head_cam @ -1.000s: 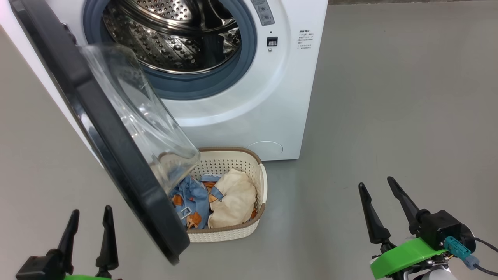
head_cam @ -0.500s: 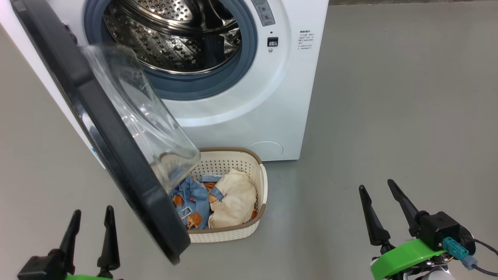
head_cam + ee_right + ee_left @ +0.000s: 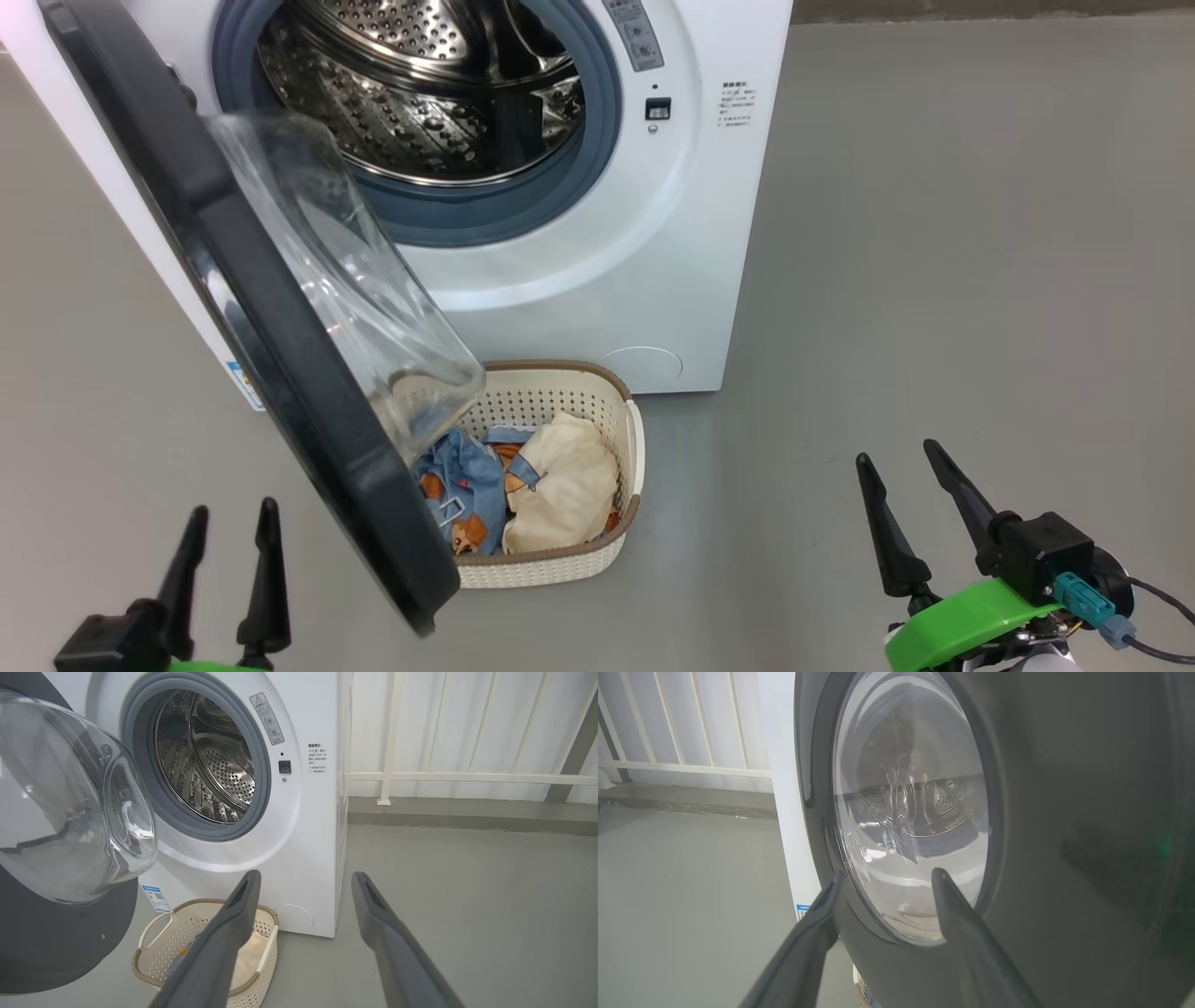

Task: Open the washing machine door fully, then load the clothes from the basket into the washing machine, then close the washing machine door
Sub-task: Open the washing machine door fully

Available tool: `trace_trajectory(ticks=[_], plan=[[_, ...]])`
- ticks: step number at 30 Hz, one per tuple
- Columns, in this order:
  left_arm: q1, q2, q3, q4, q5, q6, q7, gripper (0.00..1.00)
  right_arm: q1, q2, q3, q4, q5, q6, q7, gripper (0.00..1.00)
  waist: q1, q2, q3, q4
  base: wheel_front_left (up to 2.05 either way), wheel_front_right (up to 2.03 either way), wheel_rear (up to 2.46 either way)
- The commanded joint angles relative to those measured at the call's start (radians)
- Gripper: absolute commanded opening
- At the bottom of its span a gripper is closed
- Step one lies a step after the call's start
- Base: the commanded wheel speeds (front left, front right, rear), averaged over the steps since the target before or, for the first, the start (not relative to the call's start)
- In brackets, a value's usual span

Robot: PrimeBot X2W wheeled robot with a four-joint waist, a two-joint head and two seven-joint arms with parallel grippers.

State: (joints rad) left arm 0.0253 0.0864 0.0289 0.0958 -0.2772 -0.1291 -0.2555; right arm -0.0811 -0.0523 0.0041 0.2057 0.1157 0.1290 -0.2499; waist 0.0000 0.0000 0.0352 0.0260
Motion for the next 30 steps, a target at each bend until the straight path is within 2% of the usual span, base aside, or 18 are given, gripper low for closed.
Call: trace_trajectory(ticks=[1,2,10,16,20,25,30], plan=[[-0.007,0.021,0.029,-0.017,-0.004,-0.002,-0.006,0.38,-0.013,0.002,0.025,-0.021,-0.004,0.002,-0.012,1.0,0.0,0.0,-0.003,0.0,0.0,0.0,0.0],[-0.005,0.021,0.026,-0.015,-0.006,-0.002,-0.006,0.0,-0.013,0.002,0.025,-0.02,-0.002,0.002,-0.012,1.0,0.0,0.0,-0.005,0.0,0.0,0.0,0.0],[-0.01,0.027,0.039,-0.047,-0.019,-0.002,-0.006,0.0,-0.004,0.002,0.025,-0.017,0.007,0.002,-0.012,1.0,0.0,0.0,-0.016,0.003,0.0,0.0,0.0],[-0.054,0.036,0.101,-0.198,-0.003,-0.002,-0.006,0.0,-0.003,0.002,0.023,-0.021,0.012,0.002,-0.012,1.0,0.0,0.0,-0.012,0.01,0.0,0.0,0.0],[-0.106,0.048,0.106,-0.344,0.005,-0.002,-0.006,0.0,-0.007,0.002,0.023,-0.02,0.018,0.002,-0.012,1.0,0.0,0.0,-0.011,0.014,0.0,0.0,0.0],[-0.182,0.082,0.041,-0.52,0.019,-0.002,-0.006,0.0,-0.012,0.002,0.025,-0.015,0.023,0.002,-0.012,1.0,0.0,0.0,-0.014,0.017,0.0,0.0,0.0],[-0.263,0.133,-0.109,-0.657,0.036,-0.002,-0.006,0.0,-0.016,0.002,0.029,-0.013,0.029,0.002,-0.012,1.0,0.0,0.0,-0.008,0.019,0.0,0.0,0.0]])
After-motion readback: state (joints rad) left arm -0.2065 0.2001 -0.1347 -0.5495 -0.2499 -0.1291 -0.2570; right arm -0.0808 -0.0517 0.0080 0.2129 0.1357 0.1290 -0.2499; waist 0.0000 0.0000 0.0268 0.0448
